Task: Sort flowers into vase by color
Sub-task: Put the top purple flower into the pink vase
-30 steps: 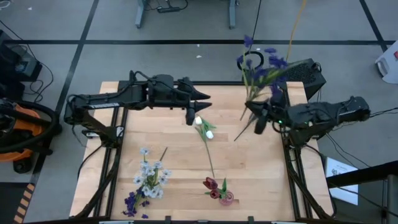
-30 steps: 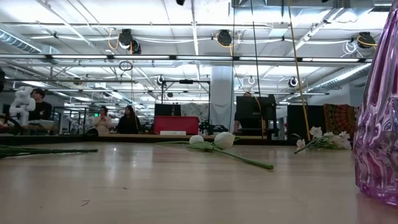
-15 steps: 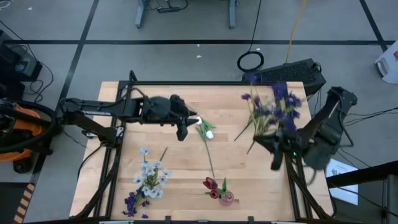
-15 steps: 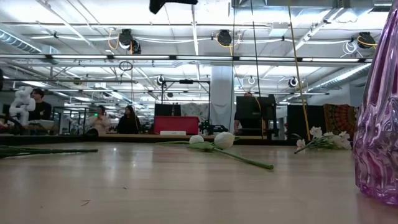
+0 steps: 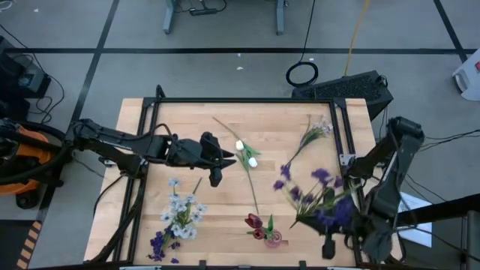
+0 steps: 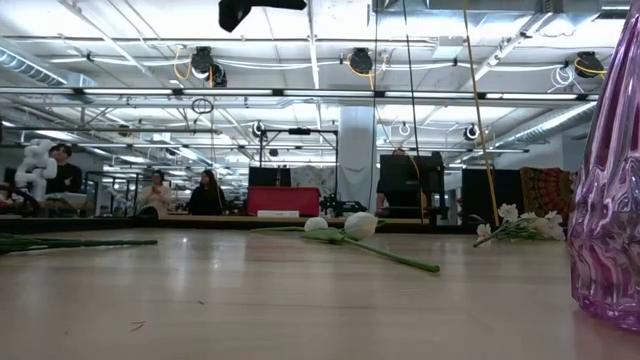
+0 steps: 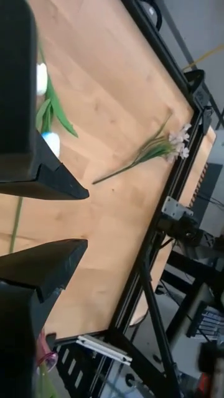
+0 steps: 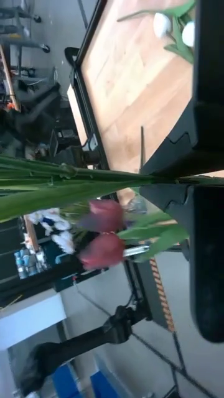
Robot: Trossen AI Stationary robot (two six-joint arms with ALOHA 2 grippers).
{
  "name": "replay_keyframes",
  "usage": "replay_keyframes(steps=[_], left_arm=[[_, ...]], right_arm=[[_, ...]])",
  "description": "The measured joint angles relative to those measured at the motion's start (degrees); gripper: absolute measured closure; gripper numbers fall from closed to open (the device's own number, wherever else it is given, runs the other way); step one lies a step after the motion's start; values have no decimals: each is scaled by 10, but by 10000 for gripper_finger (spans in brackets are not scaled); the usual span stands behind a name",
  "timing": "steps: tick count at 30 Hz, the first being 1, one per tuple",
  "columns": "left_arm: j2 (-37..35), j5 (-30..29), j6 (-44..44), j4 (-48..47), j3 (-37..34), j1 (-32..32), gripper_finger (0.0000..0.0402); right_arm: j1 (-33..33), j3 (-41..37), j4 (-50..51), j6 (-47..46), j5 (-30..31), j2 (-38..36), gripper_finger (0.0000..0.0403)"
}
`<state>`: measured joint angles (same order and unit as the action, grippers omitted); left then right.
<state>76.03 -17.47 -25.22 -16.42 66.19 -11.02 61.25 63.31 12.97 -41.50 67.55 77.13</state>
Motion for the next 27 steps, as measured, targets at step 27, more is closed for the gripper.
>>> replay_keyframes(steps=[27], left_arm=[[0,-8,-30,-2,0,-4,285]], right_arm=[[-31,0,-115,13,-3,178,397]])
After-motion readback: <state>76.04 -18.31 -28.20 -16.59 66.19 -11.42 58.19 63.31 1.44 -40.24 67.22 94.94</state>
